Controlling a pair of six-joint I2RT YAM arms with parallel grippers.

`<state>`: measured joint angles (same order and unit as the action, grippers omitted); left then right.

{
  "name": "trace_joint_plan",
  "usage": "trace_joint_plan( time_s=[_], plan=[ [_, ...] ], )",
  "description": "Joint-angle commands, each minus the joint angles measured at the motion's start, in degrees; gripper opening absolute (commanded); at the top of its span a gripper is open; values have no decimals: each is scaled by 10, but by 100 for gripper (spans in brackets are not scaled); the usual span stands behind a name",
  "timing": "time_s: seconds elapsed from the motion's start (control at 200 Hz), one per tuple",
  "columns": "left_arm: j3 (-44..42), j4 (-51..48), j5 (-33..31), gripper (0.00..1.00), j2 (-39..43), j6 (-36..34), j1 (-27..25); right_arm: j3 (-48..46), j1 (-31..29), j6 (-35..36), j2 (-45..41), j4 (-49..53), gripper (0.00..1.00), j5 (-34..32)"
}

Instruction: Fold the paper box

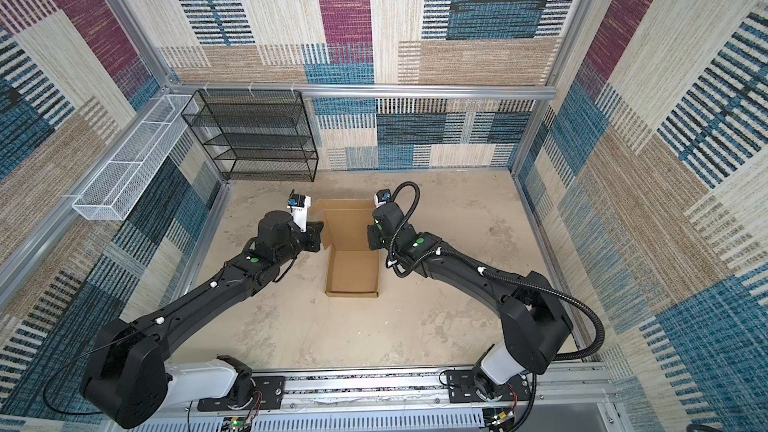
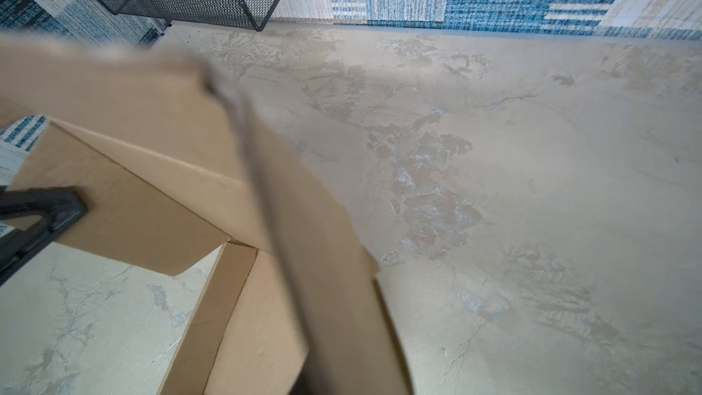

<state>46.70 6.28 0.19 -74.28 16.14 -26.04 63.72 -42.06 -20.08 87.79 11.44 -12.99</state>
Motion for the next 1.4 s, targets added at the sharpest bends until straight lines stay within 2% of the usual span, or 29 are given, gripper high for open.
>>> trace_joint_plan(
  time_s=[0.0,0.491,1.397],
  plan=[
    [-5,37,-4,0,3,16,-1,-1,-7,-18,4,-29,13,12],
    [-46,55,-7,0,25,30,-1,-43,-32,-51,-5,-50,19,-10],
    [-127,58,16,0,76,75,-2,-90,-83,-98,-10,-80,14,-57]
  ],
)
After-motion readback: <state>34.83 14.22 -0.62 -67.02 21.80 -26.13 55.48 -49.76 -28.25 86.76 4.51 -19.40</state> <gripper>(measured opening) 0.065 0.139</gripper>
